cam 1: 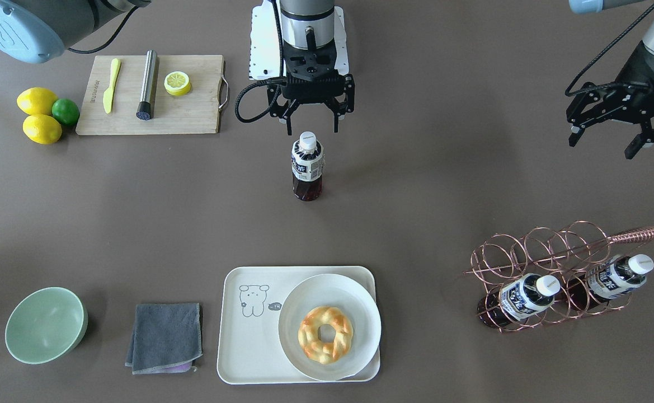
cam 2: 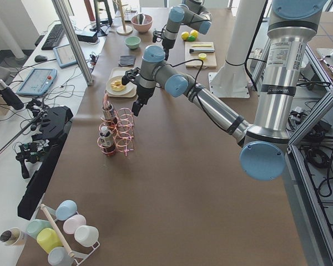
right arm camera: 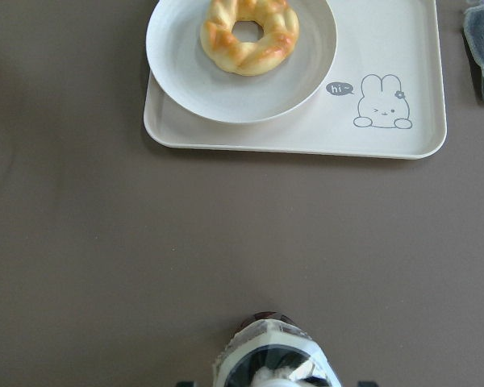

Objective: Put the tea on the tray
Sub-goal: 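Lower the right gripper onto the bottle and grasp it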

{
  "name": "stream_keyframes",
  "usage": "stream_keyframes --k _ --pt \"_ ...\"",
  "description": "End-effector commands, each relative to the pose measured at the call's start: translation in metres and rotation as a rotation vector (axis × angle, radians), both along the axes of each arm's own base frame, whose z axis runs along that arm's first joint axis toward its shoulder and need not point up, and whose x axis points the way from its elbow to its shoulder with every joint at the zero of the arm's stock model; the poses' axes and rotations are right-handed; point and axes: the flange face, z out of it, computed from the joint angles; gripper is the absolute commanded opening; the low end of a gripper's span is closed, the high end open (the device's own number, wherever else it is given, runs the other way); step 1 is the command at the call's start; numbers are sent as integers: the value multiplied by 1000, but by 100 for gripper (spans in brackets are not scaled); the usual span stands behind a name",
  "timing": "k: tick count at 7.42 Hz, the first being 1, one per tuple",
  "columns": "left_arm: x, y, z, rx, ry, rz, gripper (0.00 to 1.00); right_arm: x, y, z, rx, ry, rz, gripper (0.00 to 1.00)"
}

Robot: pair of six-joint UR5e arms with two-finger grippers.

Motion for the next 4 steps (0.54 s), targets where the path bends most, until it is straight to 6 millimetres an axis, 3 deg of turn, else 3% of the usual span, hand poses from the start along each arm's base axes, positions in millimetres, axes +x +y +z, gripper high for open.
stream_keyframes --k 1,2,4 --pt "-2 3 5 8 4 -2 94 4 -8 6 10 11 -4 69" --pt "-3 6 12 7 3 0 94 3 -7 6 9 11 -5 65" --pt "-3 6 12 15 8 -1 94 0 -2 5 3 7 -10 66"
